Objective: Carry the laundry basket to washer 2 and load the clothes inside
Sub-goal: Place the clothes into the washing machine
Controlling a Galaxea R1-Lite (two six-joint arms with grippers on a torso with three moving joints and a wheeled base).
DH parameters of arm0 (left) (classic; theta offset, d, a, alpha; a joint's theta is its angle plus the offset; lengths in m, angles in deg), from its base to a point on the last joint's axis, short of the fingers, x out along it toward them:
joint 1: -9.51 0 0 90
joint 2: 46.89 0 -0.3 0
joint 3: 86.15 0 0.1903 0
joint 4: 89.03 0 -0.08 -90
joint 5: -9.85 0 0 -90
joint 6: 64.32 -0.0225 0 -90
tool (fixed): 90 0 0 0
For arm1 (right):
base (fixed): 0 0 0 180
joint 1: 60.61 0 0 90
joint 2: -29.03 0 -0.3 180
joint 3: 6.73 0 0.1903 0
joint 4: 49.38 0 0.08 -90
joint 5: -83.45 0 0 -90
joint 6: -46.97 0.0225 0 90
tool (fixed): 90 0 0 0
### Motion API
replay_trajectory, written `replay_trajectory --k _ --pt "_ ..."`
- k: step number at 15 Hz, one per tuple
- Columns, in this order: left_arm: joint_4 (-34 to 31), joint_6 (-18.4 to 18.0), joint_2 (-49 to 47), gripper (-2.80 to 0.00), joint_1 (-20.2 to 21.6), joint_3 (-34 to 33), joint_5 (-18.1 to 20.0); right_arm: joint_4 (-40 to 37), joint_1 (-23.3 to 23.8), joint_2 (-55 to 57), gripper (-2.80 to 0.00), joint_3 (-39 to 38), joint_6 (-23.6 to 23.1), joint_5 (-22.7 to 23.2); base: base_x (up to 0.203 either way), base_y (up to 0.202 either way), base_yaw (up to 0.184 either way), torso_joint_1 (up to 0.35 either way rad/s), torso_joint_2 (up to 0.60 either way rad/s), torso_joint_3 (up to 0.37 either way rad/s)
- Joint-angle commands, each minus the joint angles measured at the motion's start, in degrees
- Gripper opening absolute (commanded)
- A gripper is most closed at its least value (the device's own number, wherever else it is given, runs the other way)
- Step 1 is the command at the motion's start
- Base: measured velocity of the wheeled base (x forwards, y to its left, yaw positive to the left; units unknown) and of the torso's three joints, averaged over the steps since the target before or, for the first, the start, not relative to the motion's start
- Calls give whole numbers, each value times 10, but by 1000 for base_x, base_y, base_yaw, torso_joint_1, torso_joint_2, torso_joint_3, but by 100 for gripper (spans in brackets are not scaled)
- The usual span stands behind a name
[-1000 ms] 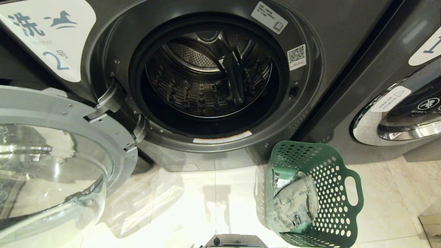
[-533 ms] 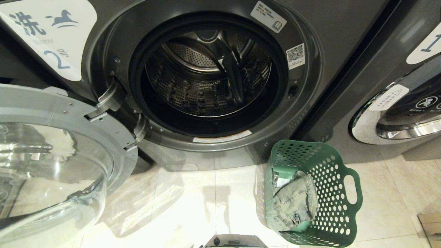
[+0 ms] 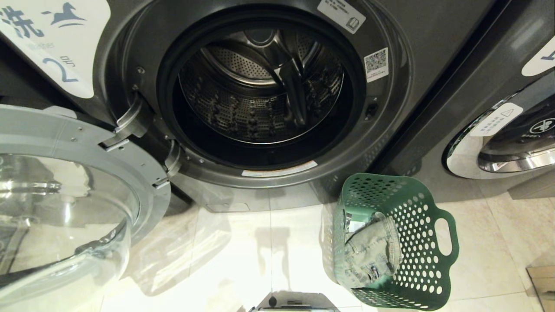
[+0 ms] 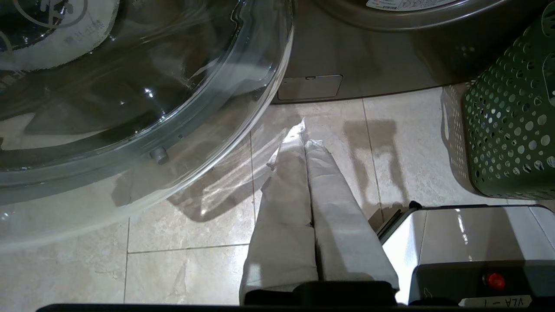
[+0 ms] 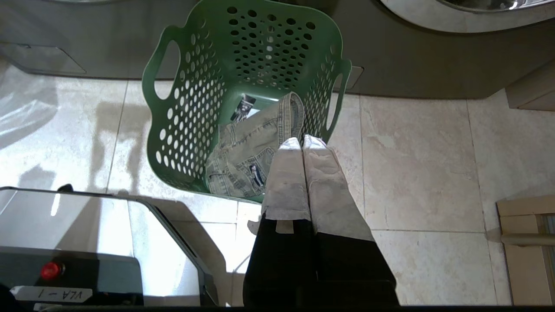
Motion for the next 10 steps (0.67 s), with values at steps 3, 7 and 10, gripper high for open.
replay_trajectory --k 3,7,10 --pt "0 1 0 -280 0 -1 2 0 0 0 -280 0 0 0 0 0 0 2 1 -195" --pt "0 1 0 -280 -1 -1 1 0 0 0 -280 0 0 0 0 0 0 3 3 -209" --pt "1 1 0 -280 0 -1 -1 0 0 0 -280 0 0 0 0 0 0 2 0 -200"
